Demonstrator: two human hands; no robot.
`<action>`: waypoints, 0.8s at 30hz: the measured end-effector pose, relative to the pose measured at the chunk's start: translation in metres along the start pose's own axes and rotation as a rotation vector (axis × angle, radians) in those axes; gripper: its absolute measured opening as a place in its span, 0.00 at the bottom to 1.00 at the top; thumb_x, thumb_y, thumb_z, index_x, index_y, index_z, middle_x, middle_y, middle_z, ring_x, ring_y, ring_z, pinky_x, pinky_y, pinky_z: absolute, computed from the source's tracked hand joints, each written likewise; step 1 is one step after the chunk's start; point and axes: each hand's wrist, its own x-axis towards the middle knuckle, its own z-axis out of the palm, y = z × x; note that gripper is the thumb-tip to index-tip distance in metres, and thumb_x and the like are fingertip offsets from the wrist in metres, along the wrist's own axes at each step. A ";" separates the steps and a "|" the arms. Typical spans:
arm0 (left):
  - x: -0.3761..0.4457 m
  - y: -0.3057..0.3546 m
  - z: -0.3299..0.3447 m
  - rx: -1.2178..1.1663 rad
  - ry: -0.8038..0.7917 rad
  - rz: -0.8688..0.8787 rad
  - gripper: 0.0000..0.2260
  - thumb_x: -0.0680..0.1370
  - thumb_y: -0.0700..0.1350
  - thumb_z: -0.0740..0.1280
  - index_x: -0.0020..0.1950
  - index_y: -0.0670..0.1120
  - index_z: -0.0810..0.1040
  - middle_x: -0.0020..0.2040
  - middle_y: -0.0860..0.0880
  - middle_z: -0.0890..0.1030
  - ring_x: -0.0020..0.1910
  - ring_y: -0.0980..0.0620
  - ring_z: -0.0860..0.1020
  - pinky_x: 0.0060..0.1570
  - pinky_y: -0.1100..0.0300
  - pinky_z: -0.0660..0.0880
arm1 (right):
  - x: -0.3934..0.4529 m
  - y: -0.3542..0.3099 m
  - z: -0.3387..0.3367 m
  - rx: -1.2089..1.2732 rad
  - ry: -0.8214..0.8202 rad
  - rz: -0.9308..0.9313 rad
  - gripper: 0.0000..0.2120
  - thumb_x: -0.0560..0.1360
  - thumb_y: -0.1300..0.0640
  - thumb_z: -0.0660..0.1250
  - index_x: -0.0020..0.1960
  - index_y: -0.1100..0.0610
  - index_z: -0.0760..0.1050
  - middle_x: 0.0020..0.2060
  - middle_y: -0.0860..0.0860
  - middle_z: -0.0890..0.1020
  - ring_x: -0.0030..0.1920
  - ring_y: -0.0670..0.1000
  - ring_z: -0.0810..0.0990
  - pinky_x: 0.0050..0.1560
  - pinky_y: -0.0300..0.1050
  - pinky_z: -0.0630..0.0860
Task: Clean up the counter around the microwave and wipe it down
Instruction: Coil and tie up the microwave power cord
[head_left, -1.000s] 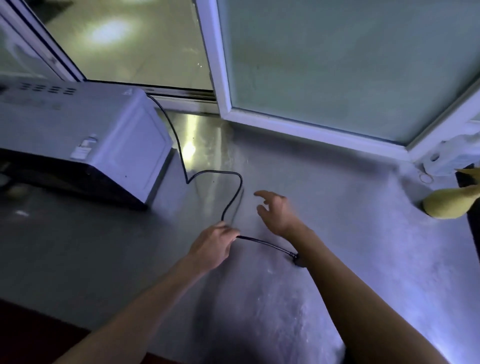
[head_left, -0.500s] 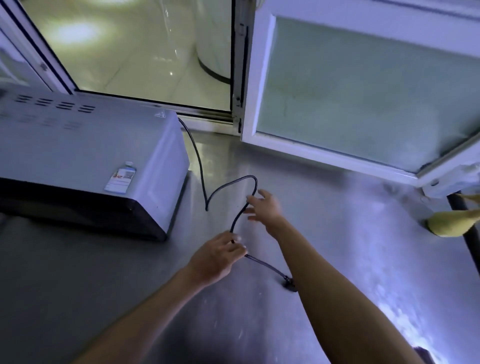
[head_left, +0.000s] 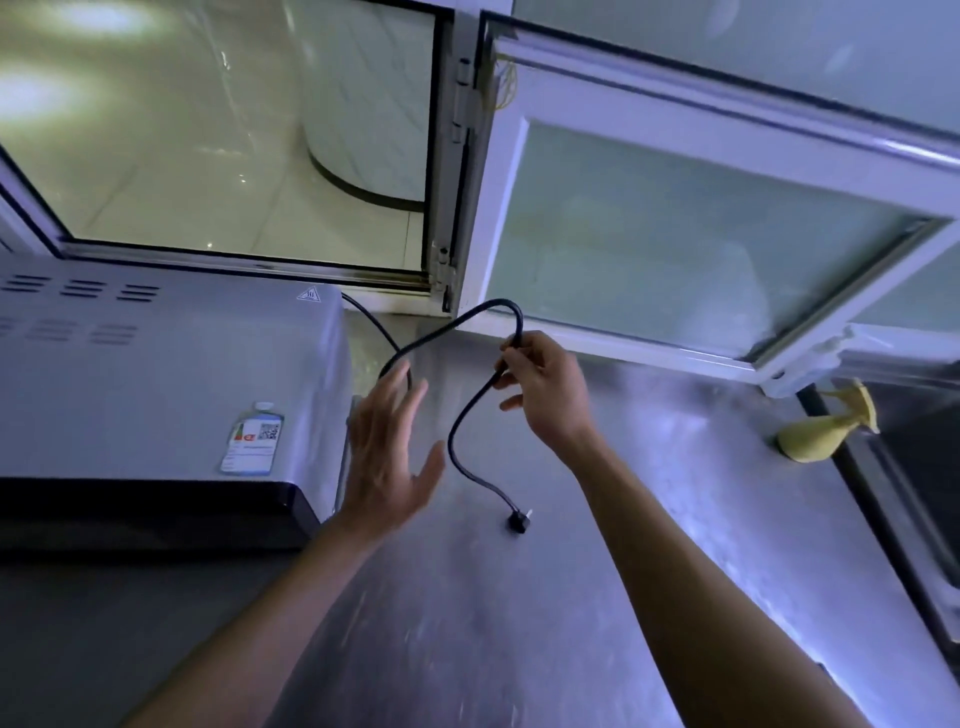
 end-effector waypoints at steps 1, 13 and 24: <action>0.010 0.002 -0.001 -0.003 0.069 0.004 0.28 0.77 0.48 0.66 0.74 0.39 0.64 0.77 0.36 0.62 0.77 0.41 0.62 0.71 0.46 0.62 | 0.001 -0.007 0.001 0.004 0.005 -0.015 0.07 0.81 0.62 0.61 0.49 0.55 0.77 0.41 0.53 0.82 0.41 0.56 0.83 0.37 0.53 0.81; 0.068 0.022 -0.008 -0.267 -0.317 -0.189 0.33 0.81 0.58 0.63 0.81 0.49 0.54 0.75 0.59 0.68 0.71 0.61 0.69 0.67 0.66 0.69 | 0.009 -0.043 -0.010 0.143 0.062 -0.112 0.06 0.81 0.63 0.64 0.50 0.64 0.78 0.42 0.59 0.84 0.42 0.64 0.84 0.47 0.56 0.84; 0.084 0.035 0.000 -0.398 -0.532 -0.551 0.17 0.81 0.54 0.66 0.38 0.46 0.73 0.26 0.50 0.75 0.26 0.52 0.75 0.33 0.61 0.71 | 0.009 -0.018 -0.041 -0.141 0.049 0.002 0.24 0.80 0.60 0.64 0.76 0.56 0.66 0.60 0.48 0.80 0.45 0.53 0.84 0.47 0.51 0.83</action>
